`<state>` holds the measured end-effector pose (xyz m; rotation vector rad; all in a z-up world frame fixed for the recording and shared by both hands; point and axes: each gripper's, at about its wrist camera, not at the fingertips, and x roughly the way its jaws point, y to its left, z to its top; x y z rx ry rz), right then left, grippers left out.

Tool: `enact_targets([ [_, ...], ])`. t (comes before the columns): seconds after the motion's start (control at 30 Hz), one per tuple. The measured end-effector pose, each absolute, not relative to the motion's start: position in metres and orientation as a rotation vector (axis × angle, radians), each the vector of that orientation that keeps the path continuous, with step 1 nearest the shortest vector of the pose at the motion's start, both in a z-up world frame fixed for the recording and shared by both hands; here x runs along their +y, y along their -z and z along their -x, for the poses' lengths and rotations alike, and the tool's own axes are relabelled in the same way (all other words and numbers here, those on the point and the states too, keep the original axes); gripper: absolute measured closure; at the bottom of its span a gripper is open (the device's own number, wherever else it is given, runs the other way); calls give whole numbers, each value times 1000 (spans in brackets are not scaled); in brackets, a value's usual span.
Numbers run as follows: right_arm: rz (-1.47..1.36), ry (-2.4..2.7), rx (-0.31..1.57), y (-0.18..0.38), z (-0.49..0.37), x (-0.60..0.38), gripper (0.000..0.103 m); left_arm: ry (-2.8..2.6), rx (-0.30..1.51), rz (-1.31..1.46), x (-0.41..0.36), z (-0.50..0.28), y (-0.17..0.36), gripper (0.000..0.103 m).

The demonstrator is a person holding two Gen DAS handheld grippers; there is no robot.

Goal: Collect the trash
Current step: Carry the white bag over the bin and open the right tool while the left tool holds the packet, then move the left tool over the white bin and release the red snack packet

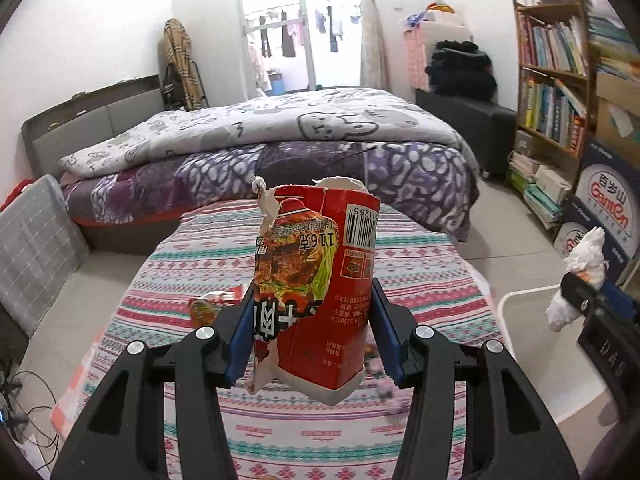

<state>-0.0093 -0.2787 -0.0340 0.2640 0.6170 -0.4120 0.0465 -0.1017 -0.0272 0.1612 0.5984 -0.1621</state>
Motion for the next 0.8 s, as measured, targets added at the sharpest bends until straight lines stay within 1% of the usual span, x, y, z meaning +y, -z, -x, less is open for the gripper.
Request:
enact_targets([
  [0.13,-313,468,614,33,18,-304,65,196,606,-175,-119,-45,30,51],
  [0.2,-352,505,622,34,22,-318,62,214,611,-180,-128,-43,31,51],
  [0.23,-369,513,626,35,24,-324,57,220,612,-182,-131,-43,31,51],
  [0.3,-423,548,623,37,30,-338,27,242,613,-187,-140,-41,31,51],
  [0.33,-448,567,615,37,33,-344,23,251,614,-189,-144,-40,31,51],
  [0.4,-478,590,608,37,41,-354,22,282,620,-195,-154,-37,32,51],
  [0.53,-509,671,576,35,57,-372,14,351,644,-197,-175,-33,35,51],
  [0.8,-607,757,558,40,83,-410,11,517,718,-217,-222,-20,49,51],
])
